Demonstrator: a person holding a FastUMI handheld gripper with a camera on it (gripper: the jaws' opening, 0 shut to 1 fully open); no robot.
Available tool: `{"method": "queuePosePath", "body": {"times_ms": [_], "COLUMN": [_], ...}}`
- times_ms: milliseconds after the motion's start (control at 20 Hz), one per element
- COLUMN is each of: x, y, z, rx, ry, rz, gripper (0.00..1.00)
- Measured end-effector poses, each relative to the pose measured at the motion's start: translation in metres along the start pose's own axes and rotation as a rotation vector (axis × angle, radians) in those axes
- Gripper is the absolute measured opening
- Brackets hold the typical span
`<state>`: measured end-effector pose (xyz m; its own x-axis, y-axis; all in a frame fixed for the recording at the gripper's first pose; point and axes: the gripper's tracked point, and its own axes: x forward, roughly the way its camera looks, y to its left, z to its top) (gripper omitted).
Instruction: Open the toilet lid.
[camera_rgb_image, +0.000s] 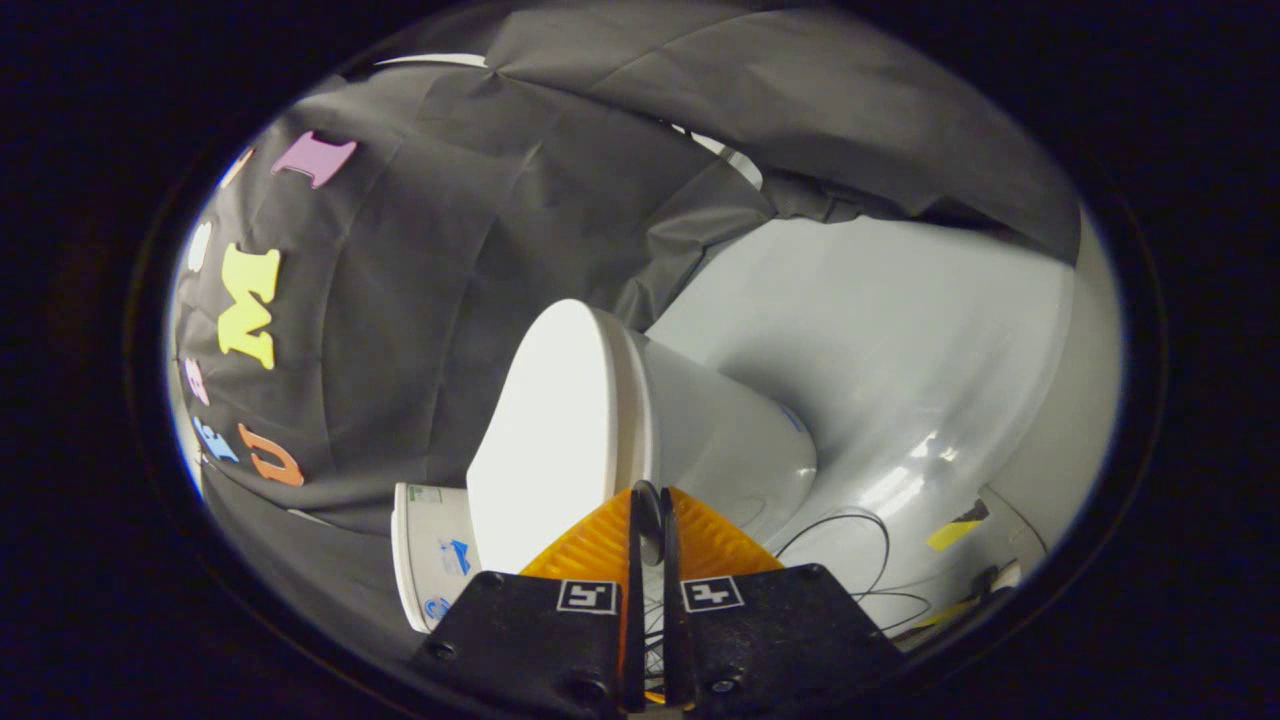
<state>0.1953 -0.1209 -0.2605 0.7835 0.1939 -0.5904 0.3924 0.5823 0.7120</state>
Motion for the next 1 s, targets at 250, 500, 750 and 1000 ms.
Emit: {"method": "queuePosePath", "body": {"times_ms": [250,500,750,1000], "x": [-0.015,-0.029,-0.052,-0.077], "y": [0.024,0.059,0.097,0.149], "z": [0.005,0.008,0.009,0.005], "rx": [-0.072,-0.09,-0.134,-0.208], "ry": [0.005,-0.009,-0.018,-0.024], "rz": [-0.007,0.011,0.064,0.144], "gripper": [0.09,0.09,0.09,0.09]}}
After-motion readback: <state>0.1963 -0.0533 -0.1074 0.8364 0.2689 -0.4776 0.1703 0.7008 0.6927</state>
